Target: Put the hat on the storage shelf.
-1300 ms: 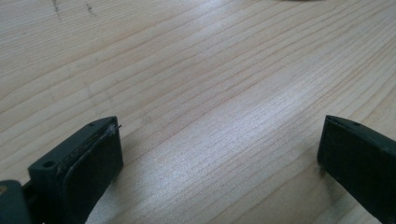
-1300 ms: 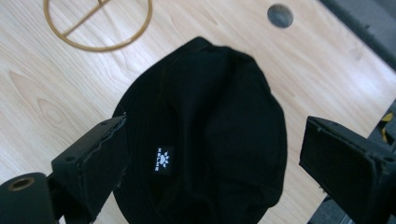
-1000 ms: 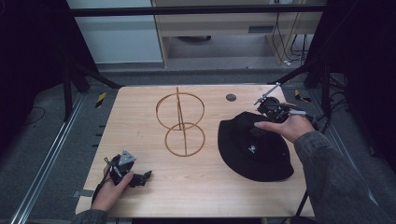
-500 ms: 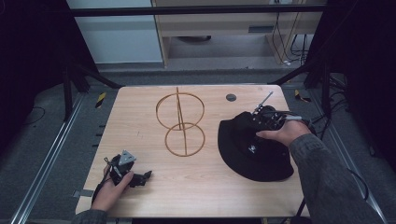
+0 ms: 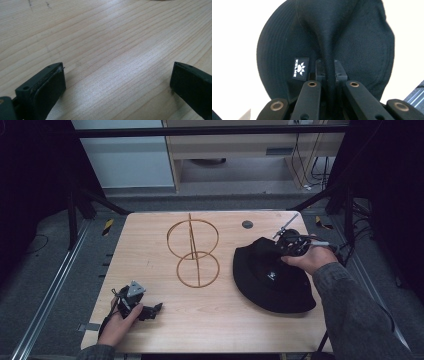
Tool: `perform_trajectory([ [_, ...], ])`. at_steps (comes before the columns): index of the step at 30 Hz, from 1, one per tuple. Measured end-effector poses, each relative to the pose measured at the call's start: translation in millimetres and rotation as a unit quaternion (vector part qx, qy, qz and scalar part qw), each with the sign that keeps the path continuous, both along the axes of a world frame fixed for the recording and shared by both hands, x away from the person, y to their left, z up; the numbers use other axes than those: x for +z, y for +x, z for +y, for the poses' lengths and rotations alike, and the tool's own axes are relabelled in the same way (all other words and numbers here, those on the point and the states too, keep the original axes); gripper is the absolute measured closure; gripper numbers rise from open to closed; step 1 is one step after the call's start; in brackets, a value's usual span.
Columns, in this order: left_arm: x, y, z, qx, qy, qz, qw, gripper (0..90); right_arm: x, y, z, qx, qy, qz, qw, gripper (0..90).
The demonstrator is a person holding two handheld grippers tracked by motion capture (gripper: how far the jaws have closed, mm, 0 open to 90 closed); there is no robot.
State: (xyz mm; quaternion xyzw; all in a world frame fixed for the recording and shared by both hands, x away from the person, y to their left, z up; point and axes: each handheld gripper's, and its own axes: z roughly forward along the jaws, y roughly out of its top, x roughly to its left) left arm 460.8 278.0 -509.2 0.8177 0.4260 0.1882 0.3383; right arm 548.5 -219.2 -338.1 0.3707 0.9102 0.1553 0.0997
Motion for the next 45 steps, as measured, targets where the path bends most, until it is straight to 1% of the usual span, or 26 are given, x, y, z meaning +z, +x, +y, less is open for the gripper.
perform_trajectory([
  [2,-0.1,0.0,-0.1,0.0,-0.001,0.0,1.0,0.0,9.2,-2.2,-2.5,-0.004,0.011,-0.008,0.9999,87.4],
  [3,0.0,0.0,0.0,0.0,0.0,0.0,1.0,0.0,9.2,-2.2,-2.5,-0.004,0.011,-0.008,0.9999,87.4],
  [6,0.0,0.0,-0.1,0.0,-0.001,0.0,1.0,0.0,29.1,-7.6,-8.2,-0.004,0.033,-0.033,0.9989,87.7],
  [8,0.0,0.0,0.0,0.0,0.0,0.0,1.0,0.0,38.1,-10.3,-10.9,-0.005,0.042,-0.049,0.9979,87.8],
  [9,0.0,0.0,0.0,0.0,0.0,0.0,1.0,0.0,38.1,-10.3,-10.9,-0.005,0.042,-0.049,0.9979,87.8],
  [10,0.0,0.0,-0.1,0.0,-0.001,0.0,1.0,0.0,46.8,-12.6,-13.6,-0.006,0.049,-0.064,0.9967,87.8],
  [11,0.0,0.0,-0.1,0.0,-0.001,0.0,1.0,0.0,46.8,-12.6,-13.6,-0.006,0.049,-0.064,0.9967,87.8],
  [12,0.0,0.0,0.0,0.0,0.0,0.0,1.0,0.0,55.0,-14.3,-16.1,-0.006,0.057,-0.081,0.995,87.9],
  [15,0.0,0.0,-0.1,0.0,-0.001,0.0,1.0,0.0,66.7,-16.3,-18.1,-0.009,0.071,-0.096,0.9928,87.9],
  [17,0.0,0.1,0.1,-0.001,0.001,0.0,1.0,0.0,70.6,-17.0,-18.3,-0.009,0.073,-0.1,0.9923,87.9],
  [18,0.1,0.1,0.1,-0.001,0.001,0.0,1.0,0.0,77.6,-18.4,-18.5,-0.008,0.076,-0.109,0.9911,88.0],
  [20,0.0,0.1,0.1,-0.001,0.0,0.0,1.0,0.0,83.6,-19.8,-19.0,-0.006,0.077,-0.12,0.9898,88.0],
  [21,0.0,0.1,0.1,-0.001,0.0,0.0,1.0,0.0,83.6,-19.8,-19.0,-0.006,0.077,-0.12,0.9898,88.0],
  [22,0.1,0.1,0.1,-0.002,0.001,0.0,1.0,0.0,88.6,-21.4,-20.6,-0.007,0.081,-0.13,0.9882,88.0],
  [26,0.1,0.0,0.1,-0.001,0.0,0.0,1.0,0.0,96.7,-25.1,-25.4,-0.012,0.098,-0.147,0.9841,88.1],
  [27,0.1,0.0,0.1,-0.001,0.0,0.0,1.0,0.0,96.7,-25.1,-25.4,-0.012,0.098,-0.147,0.9841,88.1],
  [28,0.0,0.0,0.0,-0.001,0.0,0.0,1.0,0.0,100.3,-27.9,-27.8,-0.014,0.105,-0.156,0.982,88.1],
  [30,0.0,0.0,0.1,-0.001,0.0,0.0,1.0,0.0,104.6,-30.8,-30.6,-0.016,0.111,-0.165,0.9798,88.1],
  [31,0.0,0.0,0.1,-0.001,0.0,0.0,1.0,0.0,104.6,-30.8,-30.6,-0.016,0.111,-0.165,0.9798,88.1],
  [32,0.0,0.0,0.1,-0.001,0.0,0.0,1.0,0.0,109.3,-34.0,-33.8,-0.016,0.118,-0.175,0.9773,88.2],
  [33,0.0,0.0,0.1,-0.001,0.0,0.0,1.0,0.0,109.3,-34.0,-33.8,-0.016,0.118,-0.175,0.9773,88.2],
  [34,0.0,0.0,0.1,-0.001,0.0,0.0,1.0,0.0,113.8,-37.6,-36.8,-0.018,0.125,-0.183,0.9748,88.3],
  [35,0.0,0.0,0.0,-0.001,0.0,0.0,1.0,0.0,115.7,-39.3,-38.2,-0.018,0.129,-0.188,0.9735,88.3],
  [39,0.0,0.0,0.1,-0.001,0.0,0.0,1.0,0.0,120.9,-43.7,-41.6,-0.021,0.134,-0.196,0.9712,88.3],
  [42,0.0,0.0,0.1,-0.001,0.0,0.0,1.0,0.0,127.9,-47.9,-44.9,-0.024,0.141,-0.207,0.9678,88.4],
  [45,0.0,0.0,0.1,-0.001,0.0,0.0,1.0,0.0,132.9,-49.7,-46.3,-0.023,0.144,-0.214,0.9659,88.4],
])
